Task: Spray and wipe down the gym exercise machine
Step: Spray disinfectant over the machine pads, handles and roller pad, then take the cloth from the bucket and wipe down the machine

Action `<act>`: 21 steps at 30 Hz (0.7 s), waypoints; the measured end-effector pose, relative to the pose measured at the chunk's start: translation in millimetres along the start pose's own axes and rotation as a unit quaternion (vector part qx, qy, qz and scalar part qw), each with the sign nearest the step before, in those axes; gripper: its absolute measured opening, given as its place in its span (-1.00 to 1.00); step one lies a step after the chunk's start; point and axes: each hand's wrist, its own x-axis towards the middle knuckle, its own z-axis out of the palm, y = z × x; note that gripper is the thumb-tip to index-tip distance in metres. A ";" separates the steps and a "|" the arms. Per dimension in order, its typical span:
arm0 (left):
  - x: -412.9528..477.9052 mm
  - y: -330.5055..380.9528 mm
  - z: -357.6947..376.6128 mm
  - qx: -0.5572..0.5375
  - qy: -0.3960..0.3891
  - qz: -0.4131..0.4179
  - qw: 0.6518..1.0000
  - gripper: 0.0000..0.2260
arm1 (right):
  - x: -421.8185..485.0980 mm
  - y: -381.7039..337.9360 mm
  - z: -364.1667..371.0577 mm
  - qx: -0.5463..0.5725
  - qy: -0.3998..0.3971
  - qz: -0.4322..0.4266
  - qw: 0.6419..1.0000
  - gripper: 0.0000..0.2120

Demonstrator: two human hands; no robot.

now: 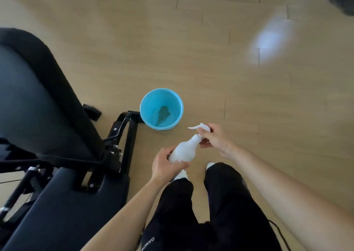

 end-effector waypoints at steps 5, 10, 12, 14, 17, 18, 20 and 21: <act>118.7 -9.2 27.7 0.016 -0.049 -0.023 0.998 -0.46 | 112.5 14.3 -5.5 -0.049 0.026 0.001 0.998 -0.85; 225.2 -62.3 76.0 -0.012 -0.091 -0.097 0.991 -0.43 | 225.2 73.9 -3.9 -0.126 0.020 0.002 0.992 -0.86; 263.4 -86.1 90.5 0.017 -0.076 -0.120 0.990 -0.45 | 268.1 106.5 -1.6 -0.166 0.030 0.006 0.986 -0.84; 301.4 -105.8 96.3 0.053 -0.021 -0.114 0.992 -0.50 | 307.6 140.1 1.8 -0.205 0.028 0.005 0.978 -0.83; 360.4 -131.7 95.3 0.080 0.070 -0.100 0.989 -0.61 | 365.4 187.5 7.8 -0.251 0.017 -0.001 0.968 -0.74; 382.3 -141.3 94.8 0.086 0.091 -0.103 0.987 -0.64 | 384.5 200.8 9.4 -0.261 0.016 -0.009 0.965 -0.70; 429.1 -162.0 97.1 0.096 0.103 -0.112 0.984 -0.68 | 419.6 224.5 10.5 -0.278 0.014 -0.030 0.960 -0.70; 453.7 -172.6 99.3 0.110 0.091 -0.121 0.982 -0.68 | 435.1 236.1 9.9 -0.292 0.013 -0.046 0.955 -0.75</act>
